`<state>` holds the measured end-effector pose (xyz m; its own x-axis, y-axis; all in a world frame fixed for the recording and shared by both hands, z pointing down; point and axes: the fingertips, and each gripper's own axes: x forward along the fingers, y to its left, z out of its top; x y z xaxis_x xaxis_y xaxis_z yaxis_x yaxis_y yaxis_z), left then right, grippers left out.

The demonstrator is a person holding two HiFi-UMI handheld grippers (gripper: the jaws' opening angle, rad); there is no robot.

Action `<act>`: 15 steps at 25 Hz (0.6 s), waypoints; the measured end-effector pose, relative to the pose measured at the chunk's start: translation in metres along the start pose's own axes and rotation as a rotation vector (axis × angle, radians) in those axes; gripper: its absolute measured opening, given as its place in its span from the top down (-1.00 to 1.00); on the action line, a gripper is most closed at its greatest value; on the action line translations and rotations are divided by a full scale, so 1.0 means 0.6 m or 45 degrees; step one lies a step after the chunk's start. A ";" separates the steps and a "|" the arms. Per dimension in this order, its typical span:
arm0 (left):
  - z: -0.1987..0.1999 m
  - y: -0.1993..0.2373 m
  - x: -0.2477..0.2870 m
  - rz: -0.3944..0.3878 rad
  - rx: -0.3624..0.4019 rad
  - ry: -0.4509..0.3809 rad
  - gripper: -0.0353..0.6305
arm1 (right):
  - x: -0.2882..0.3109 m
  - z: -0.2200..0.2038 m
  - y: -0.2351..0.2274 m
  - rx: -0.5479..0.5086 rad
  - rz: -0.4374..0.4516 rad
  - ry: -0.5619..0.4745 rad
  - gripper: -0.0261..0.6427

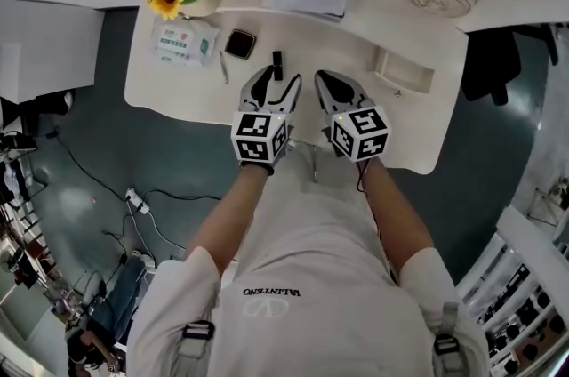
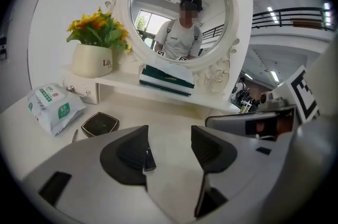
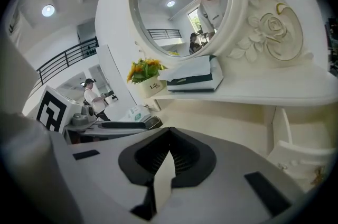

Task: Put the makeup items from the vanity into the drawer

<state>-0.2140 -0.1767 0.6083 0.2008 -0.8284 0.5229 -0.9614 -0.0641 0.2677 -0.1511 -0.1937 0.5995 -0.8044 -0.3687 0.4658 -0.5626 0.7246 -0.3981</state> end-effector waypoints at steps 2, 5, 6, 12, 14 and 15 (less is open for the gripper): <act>-0.006 0.008 0.007 0.022 -0.002 0.006 0.13 | 0.011 0.001 -0.010 0.013 0.001 0.006 0.89; -0.014 0.017 0.017 0.043 0.000 0.022 -0.07 | 0.023 0.000 -0.023 0.030 -0.001 0.010 0.89; -0.018 0.019 0.021 0.046 -0.007 0.032 -0.10 | 0.026 -0.003 -0.026 0.032 -0.001 0.015 0.89; -0.036 0.040 0.046 0.093 -0.011 0.095 -0.37 | 0.036 -0.028 -0.038 0.071 -0.006 0.041 0.89; -0.041 0.045 0.054 0.106 -0.008 0.107 -0.42 | 0.039 -0.035 -0.041 0.079 -0.007 0.050 0.89; -0.043 0.046 0.057 0.109 -0.010 0.114 -0.43 | 0.041 -0.039 -0.043 0.082 -0.007 0.056 0.89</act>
<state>-0.2289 -0.1927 0.6548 0.1347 -0.7777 0.6140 -0.9742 0.0092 0.2254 -0.1518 -0.2078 0.6395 -0.7931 -0.3456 0.5016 -0.5790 0.6833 -0.4448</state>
